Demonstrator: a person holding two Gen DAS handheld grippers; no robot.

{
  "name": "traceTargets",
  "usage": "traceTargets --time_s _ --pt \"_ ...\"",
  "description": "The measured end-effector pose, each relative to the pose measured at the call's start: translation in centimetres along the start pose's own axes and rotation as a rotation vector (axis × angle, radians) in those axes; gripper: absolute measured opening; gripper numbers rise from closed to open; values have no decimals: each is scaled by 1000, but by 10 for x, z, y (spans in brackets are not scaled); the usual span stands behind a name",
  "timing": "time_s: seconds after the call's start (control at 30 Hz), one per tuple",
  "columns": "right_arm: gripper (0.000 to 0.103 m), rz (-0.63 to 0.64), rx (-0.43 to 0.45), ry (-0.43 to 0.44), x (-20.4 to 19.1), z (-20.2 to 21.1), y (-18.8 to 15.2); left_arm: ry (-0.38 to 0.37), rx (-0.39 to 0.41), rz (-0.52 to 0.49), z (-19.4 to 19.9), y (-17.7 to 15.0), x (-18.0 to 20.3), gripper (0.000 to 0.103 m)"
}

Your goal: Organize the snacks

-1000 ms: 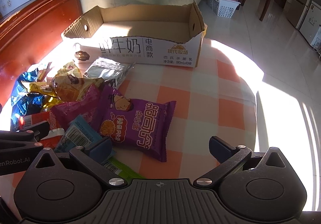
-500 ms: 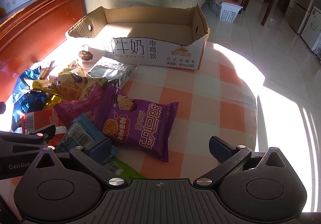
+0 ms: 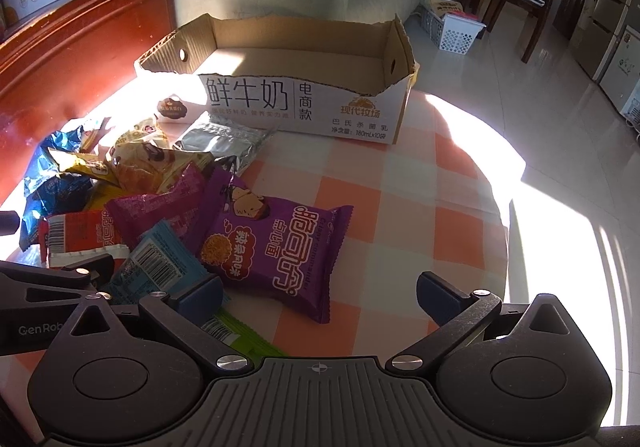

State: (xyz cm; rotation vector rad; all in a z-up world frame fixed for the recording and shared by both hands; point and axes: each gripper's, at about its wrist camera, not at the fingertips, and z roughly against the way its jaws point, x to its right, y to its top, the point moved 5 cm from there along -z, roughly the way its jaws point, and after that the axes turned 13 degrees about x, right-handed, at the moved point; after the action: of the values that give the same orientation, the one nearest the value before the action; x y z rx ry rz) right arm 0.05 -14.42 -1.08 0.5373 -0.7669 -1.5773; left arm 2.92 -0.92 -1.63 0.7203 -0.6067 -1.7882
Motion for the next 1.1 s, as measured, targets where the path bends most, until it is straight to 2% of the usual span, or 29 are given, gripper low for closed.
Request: traceTargets --time_s 0.33,1.1 --pt "103 5 10 21 -6 -2 4 -11 -26 47 -3 -2 -8 96" --pt "103 84 42 -16 -11 -1 5 9 -36 30 -5 -4 -6 96"
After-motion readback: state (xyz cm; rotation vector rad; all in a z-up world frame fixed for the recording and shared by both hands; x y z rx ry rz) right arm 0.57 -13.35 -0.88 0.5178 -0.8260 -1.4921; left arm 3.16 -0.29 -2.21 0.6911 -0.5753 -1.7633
